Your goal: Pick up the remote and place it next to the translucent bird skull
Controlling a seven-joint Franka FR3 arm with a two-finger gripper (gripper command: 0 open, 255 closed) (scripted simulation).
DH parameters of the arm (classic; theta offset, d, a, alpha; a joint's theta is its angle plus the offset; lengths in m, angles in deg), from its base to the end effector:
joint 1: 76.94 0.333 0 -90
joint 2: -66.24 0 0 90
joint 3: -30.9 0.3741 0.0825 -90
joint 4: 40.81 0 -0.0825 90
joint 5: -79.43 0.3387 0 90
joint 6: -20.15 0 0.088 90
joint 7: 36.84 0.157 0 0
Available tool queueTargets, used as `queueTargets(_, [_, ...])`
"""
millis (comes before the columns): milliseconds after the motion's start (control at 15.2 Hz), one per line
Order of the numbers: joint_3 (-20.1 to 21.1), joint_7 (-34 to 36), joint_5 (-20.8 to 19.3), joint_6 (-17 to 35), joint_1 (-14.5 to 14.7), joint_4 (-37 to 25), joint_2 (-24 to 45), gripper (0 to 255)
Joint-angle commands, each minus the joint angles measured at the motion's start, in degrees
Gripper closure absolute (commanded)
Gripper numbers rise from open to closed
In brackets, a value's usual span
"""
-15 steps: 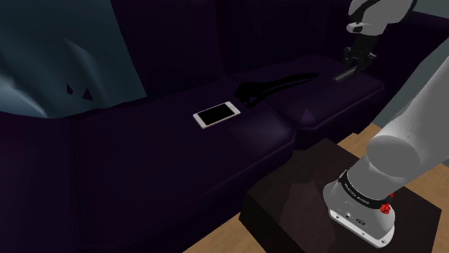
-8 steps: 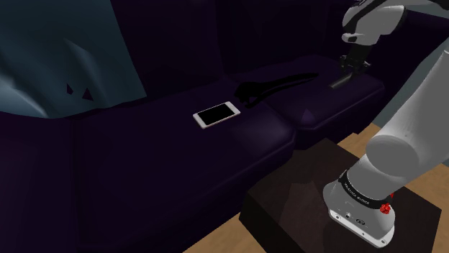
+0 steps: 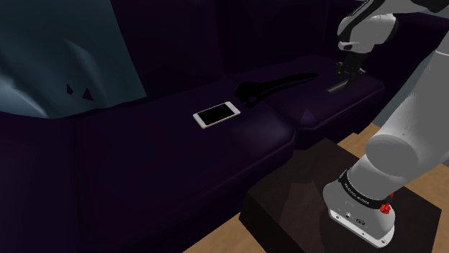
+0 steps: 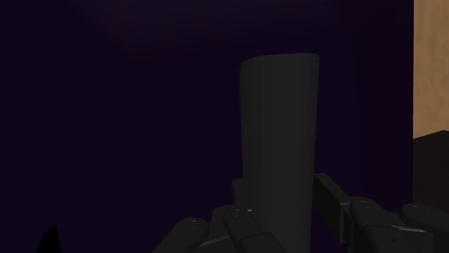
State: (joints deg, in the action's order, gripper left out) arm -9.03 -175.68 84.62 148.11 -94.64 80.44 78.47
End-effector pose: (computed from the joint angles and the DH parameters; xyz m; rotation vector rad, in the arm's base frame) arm 0.3003 -0.4416 0.3683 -2.3932 -1.9514 0.0921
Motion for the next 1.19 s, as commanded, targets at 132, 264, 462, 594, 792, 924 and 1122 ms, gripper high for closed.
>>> queueTargets(132, [0.0, 0.0, 0.1, 0.1, 0.0, 0.1, 0.1, 255])
queueTargets(264, [0.0, 0.0, 0.1, 0.1, 0.0, 0.1, 0.1, 255])
queueTargets(462, [0.0, 0.0, 0.1, 0.1, 0.0, 0.1, 0.1, 0])
queueTargets(594, [0.0, 0.0, 0.1, 0.1, 0.0, 0.1, 0.1, 0])
queueTargets(792, [-0.6, 1.3, -1.9, -3.4, 0.8, -1.6, -2.3, 0])
queueTargets(924, [-0.9, 2.4, -3.4, -6.6, 1.3, -3.4, -4.2, 0])
queueTargets(1122, [-0.8, 2.4, -3.4, -6.6, 1.3, -3.4, -4.2, 0])
